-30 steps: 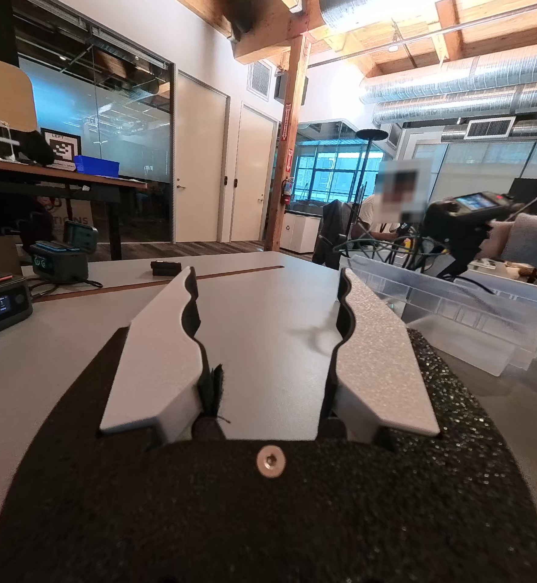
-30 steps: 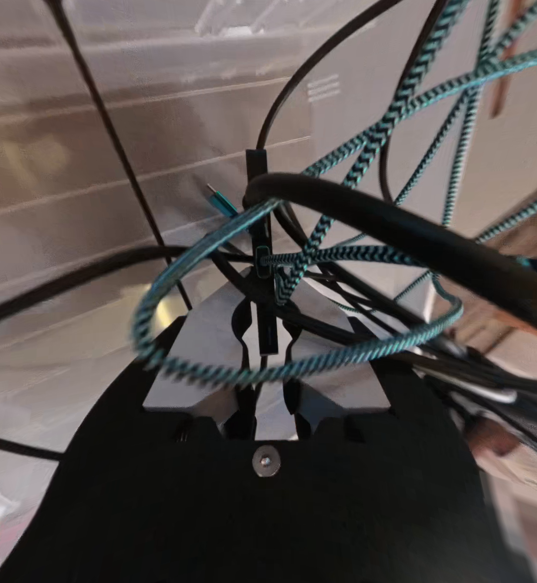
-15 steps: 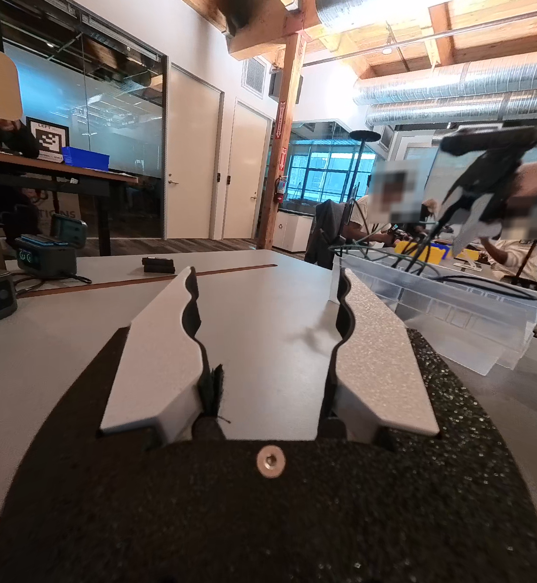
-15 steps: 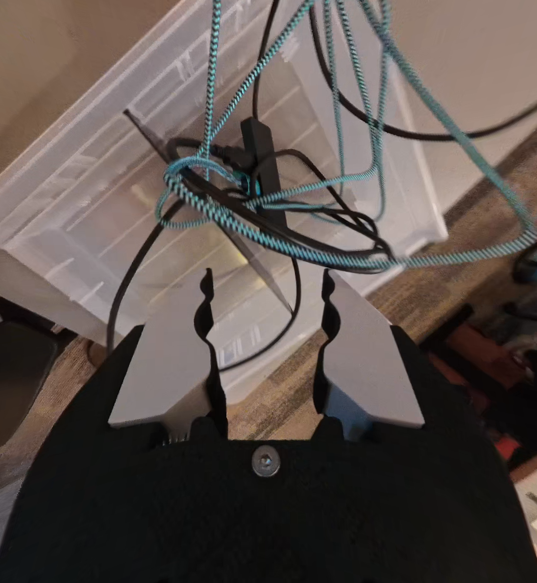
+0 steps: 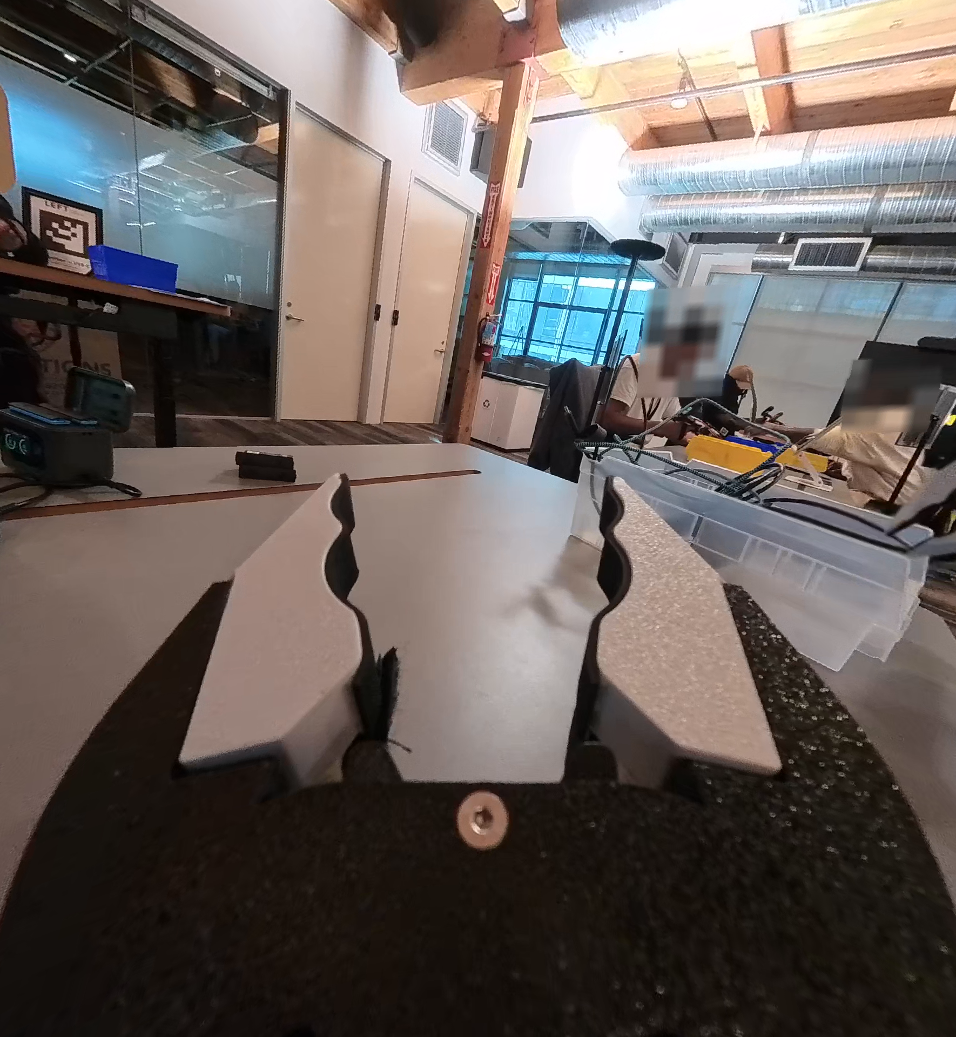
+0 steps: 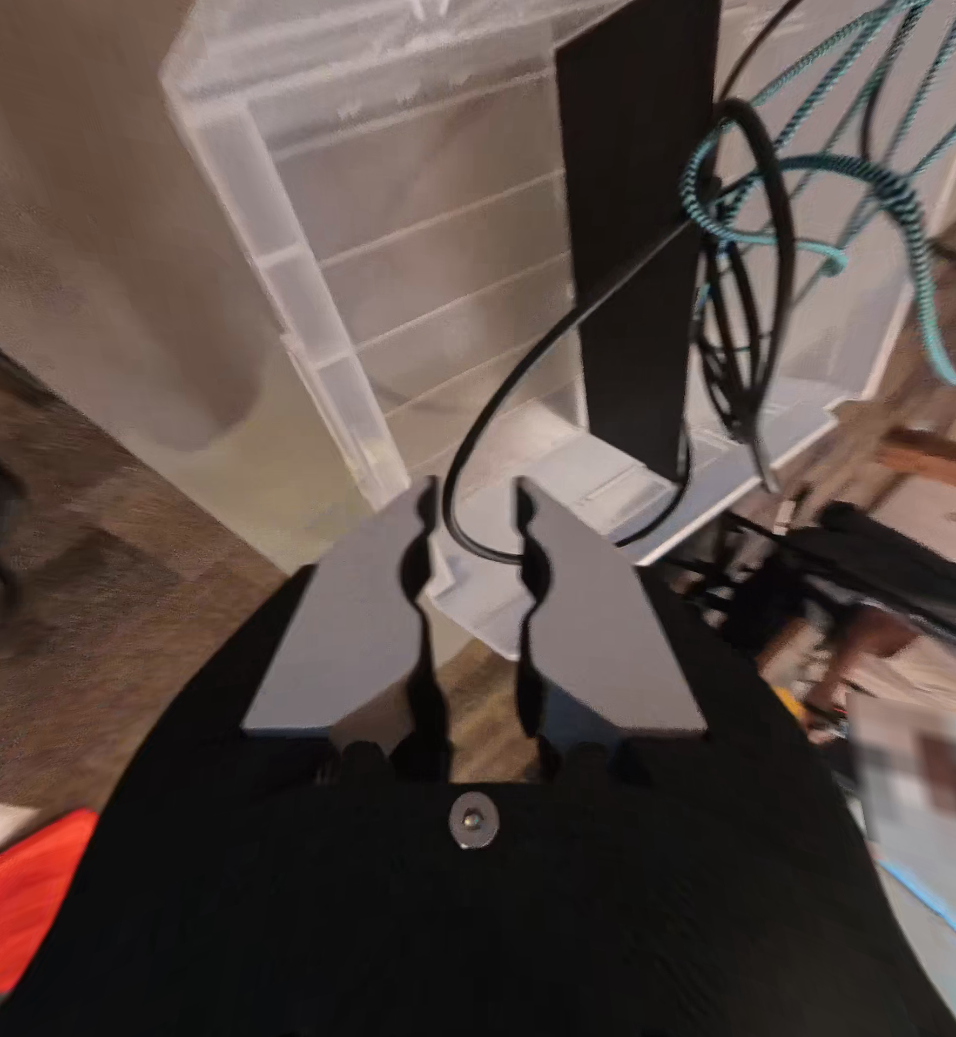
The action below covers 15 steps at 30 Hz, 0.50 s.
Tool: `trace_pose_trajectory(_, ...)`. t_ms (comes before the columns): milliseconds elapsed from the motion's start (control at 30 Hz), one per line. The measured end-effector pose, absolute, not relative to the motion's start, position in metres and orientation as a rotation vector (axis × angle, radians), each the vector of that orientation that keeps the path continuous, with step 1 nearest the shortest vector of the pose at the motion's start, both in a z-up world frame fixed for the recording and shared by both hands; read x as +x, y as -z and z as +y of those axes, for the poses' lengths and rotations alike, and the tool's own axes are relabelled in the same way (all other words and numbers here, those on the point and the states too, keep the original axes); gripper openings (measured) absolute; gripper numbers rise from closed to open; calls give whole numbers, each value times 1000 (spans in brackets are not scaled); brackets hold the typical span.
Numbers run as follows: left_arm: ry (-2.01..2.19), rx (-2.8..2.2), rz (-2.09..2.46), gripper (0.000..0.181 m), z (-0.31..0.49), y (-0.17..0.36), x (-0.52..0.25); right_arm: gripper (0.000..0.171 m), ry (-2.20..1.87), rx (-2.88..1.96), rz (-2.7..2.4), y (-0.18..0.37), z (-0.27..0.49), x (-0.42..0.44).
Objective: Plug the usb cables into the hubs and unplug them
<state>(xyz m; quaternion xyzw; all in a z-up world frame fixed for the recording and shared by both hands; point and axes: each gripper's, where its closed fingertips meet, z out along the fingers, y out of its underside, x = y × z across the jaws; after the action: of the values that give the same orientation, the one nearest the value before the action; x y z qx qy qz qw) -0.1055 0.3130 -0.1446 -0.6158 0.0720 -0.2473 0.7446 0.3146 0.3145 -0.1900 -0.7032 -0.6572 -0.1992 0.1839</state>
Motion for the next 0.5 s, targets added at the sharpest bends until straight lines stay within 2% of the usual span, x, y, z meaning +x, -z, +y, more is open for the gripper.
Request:
trace_pose_trajectory(33,541,-1349,158,86,313,145,-106,6,606,-1945,-1870,187,318,315)
trace_pose_trajectory(67,541,-1350,158,86,313,145,-105,3,635,-1896,-1838,177,325,312)
trace_pose_trajectory(200,538,-1350,157,86,313,145,-106,3,681,-1690,-1602,106,373,293)
trace_pose_trajectory(300,538,-1350,157,86,313,145,-106,0,699,-1603,-1498,81,418,283)
trace_pose_trajectory(400,540,-1352,161,85,313,145,-106,0,657,-1597,-1445,90,461,271)
trace_pose_trajectory(500,544,-1353,163,85,313,145,-105,0,571,-1709,-1470,131,489,262)
